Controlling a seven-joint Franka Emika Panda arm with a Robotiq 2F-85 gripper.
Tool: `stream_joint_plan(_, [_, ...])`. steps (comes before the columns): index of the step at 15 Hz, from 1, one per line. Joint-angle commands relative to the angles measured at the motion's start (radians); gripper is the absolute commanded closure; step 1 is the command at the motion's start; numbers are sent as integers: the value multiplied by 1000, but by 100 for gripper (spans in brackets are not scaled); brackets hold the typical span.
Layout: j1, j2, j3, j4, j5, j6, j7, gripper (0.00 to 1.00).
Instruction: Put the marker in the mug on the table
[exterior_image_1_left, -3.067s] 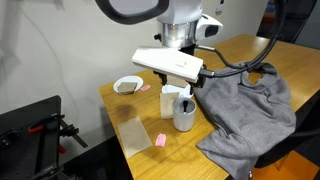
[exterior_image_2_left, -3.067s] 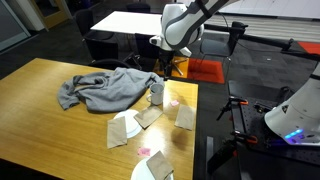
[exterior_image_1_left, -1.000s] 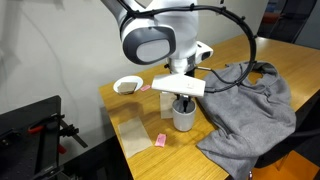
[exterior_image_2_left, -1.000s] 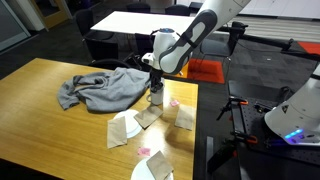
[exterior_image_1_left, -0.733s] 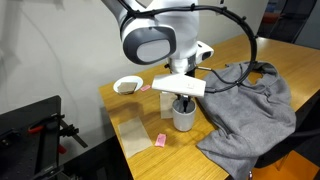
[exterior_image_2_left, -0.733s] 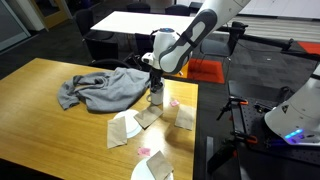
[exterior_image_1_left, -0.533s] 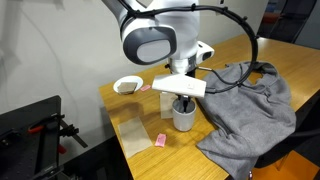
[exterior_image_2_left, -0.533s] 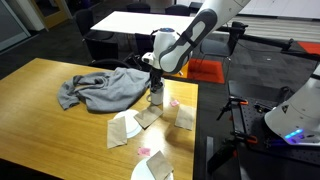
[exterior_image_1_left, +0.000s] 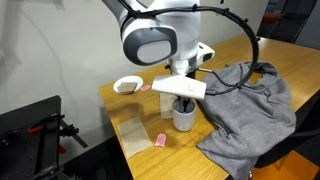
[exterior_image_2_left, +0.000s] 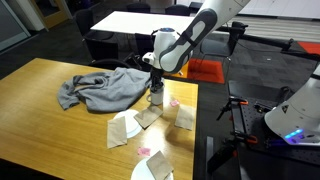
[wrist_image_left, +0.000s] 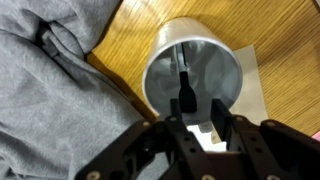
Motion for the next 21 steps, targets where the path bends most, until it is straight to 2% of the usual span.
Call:
stream_joint_plan(1, [-2,-16,-8,-3,-30,-46,43,61])
stream_joint_plan(7, [7,-8,-28,6,-35,-60,66,62])
stream_joint_plan(15, [-1,15,-20,19,-37,-78,56,62])
stream_joint_plan(21, [2,40,-20,22,-52,-48,55,61])
